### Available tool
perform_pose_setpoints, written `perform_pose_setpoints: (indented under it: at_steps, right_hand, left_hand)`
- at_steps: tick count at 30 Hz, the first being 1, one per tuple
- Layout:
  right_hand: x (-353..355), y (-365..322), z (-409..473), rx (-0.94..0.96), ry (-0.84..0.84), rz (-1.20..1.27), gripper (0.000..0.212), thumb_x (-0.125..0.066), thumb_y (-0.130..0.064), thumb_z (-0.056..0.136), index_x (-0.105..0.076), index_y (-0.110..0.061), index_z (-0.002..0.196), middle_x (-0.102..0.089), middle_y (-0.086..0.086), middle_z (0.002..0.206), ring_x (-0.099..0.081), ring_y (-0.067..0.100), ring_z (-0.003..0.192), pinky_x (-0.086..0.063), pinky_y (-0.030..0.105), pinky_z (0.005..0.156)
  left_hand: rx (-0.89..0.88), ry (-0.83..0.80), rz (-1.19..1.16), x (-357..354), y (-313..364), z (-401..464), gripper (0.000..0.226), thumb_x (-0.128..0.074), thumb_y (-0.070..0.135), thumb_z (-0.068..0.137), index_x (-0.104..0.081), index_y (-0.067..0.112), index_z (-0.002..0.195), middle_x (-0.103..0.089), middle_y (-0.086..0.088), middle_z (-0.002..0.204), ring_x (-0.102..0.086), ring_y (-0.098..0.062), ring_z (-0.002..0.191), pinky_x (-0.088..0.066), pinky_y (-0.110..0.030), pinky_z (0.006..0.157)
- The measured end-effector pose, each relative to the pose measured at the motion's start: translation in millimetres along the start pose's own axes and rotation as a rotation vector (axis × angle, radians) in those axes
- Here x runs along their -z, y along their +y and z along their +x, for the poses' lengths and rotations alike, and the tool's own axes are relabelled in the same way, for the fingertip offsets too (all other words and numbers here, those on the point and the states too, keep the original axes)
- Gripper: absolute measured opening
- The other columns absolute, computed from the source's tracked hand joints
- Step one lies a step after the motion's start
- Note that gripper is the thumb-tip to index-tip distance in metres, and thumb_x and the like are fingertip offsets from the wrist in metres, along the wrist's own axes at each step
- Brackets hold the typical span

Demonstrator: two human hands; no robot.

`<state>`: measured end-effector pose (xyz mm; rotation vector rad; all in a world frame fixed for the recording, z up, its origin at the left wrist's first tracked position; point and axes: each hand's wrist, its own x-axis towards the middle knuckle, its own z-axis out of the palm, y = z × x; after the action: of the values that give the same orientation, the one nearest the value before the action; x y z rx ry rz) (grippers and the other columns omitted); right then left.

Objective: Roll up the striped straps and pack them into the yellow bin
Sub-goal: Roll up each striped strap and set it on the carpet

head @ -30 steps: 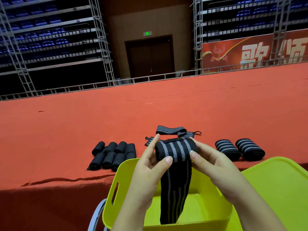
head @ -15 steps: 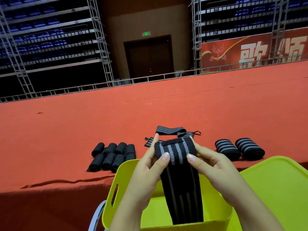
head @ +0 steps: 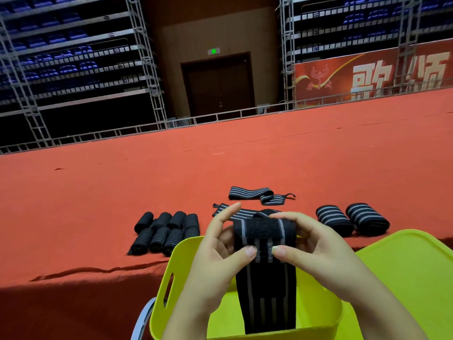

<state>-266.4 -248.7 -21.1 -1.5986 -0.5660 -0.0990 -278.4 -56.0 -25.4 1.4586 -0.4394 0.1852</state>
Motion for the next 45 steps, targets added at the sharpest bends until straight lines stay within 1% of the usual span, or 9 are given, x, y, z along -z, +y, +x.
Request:
perform_pose_setpoints:
  at_steps: [5, 8, 15, 20, 27, 33, 36, 40, 45]
  right_hand:
    - [0.7, 2.5, -0.8, 0.051, 0.019, 0.1, 0.044, -0.075, -0.011, 0.071, -0.063, -0.018, 0.112, -0.071, 0.001, 0.109, -0.067, 0.017, 0.102, -0.053, 0.026, 0.085]
    - [1.2, 1.7, -0.7, 0.071, 0.046, 0.146, 0.047, -0.071, -0.009, 0.067, -0.062, -0.014, 0.113, -0.07, 0.004, 0.111, -0.067, 0.018, 0.102, -0.053, 0.025, 0.086]
    - [-5.8, -1.6, 0.4, 0.152, 0.159, 0.03, 0.052, -0.072, 0.012, 0.072, -0.069, -0.031, 0.101, -0.071, -0.007, 0.103, -0.068, 0.007, 0.094, -0.05, 0.015, 0.079]
    - [-10.2, -0.5, 1.0, 0.229, 0.177, -0.076, 0.057, -0.073, 0.01, 0.074, -0.065, -0.039, 0.102, -0.069, -0.016, 0.104, -0.065, 0.003, 0.099, -0.048, 0.013, 0.084]
    - [-8.3, 7.2, 6.6, 0.368, 0.072, -0.19, 0.051, -0.068, -0.001, 0.073, -0.063, -0.039, 0.107, -0.064, -0.015, 0.118, -0.058, 0.01, 0.118, -0.047, 0.027, 0.098]
    - [-4.4, 10.7, 8.8, 0.27, 0.038, -0.13, 0.049, -0.068, 0.003, 0.073, -0.067, -0.036, 0.103, -0.058, -0.016, 0.124, -0.053, 0.01, 0.124, -0.047, 0.026, 0.098]
    - [0.4, 7.0, 5.1, 0.076, -0.112, 0.067, 0.046, -0.079, -0.034, 0.072, -0.063, -0.038, 0.114, -0.054, -0.018, 0.133, -0.053, 0.007, 0.124, -0.048, 0.026, 0.096]
    - [-0.7, 6.0, 4.3, -0.084, -0.117, 0.078, 0.079, -0.073, -0.074, 0.054, -0.052, -0.046, 0.125, -0.059, -0.019, 0.126, -0.062, 0.005, 0.111, -0.054, 0.031, 0.088]
    - [0.7, 5.1, 4.5, -0.166, -0.116, 0.167, 0.069, -0.081, -0.044, 0.057, -0.056, -0.036, 0.121, -0.068, -0.007, 0.116, -0.068, 0.017, 0.102, -0.057, 0.037, 0.082]
  left_hand:
    - [0.114, -0.041, -0.058, 3.7, 0.6, 1.6, 0.076, -0.078, 0.021, 0.065, -0.046, 0.025, 0.133, -0.07, -0.01, 0.117, -0.066, -0.024, 0.11, -0.053, -0.029, 0.085]
    - [0.192, -0.138, 0.006, 4.9, -3.2, -0.6, 0.058, -0.077, 0.028, 0.069, -0.06, 0.02, 0.124, -0.07, -0.007, 0.116, -0.065, -0.023, 0.111, -0.051, -0.032, 0.088]
    - [0.267, -0.095, -0.017, 4.9, -10.8, 0.6, 0.027, -0.067, 0.01, 0.076, -0.073, 0.015, 0.103, -0.072, -0.01, 0.104, -0.067, -0.019, 0.096, -0.053, -0.029, 0.079]
    - [0.267, -0.136, -0.191, 10.7, -7.4, 0.2, 0.05, -0.075, 0.018, 0.076, -0.062, 0.011, 0.123, -0.065, -0.022, 0.12, -0.064, -0.029, 0.105, -0.053, -0.037, 0.084]
    - [0.266, 0.0, -0.075, 0.9, -0.7, 2.2, 0.093, -0.073, 0.077, 0.055, -0.061, 0.013, 0.122, -0.068, -0.013, 0.119, -0.067, -0.026, 0.103, -0.056, -0.033, 0.077]
    - [0.188, 0.055, -0.118, -5.8, 1.1, 4.8, 0.071, -0.078, 0.046, 0.056, -0.06, 0.013, 0.117, -0.074, -0.006, 0.102, -0.071, -0.019, 0.095, -0.057, -0.027, 0.074]
    - [0.167, 0.047, -0.111, -3.1, -0.5, 4.0, 0.069, -0.077, 0.038, 0.057, -0.059, 0.017, 0.12, -0.073, -0.007, 0.106, -0.069, -0.022, 0.1, -0.057, -0.029, 0.081]
    - [0.129, 0.019, -0.08, -1.9, -0.8, 1.8, 0.074, -0.079, 0.029, 0.06, -0.055, 0.025, 0.129, -0.069, -0.006, 0.119, -0.064, -0.022, 0.113, -0.053, -0.027, 0.086]
    - [0.115, -0.048, -0.049, 3.5, 1.1, -1.1, 0.081, -0.079, 0.017, 0.062, -0.049, 0.029, 0.136, -0.066, -0.001, 0.125, -0.061, -0.02, 0.118, -0.051, -0.03, 0.092]
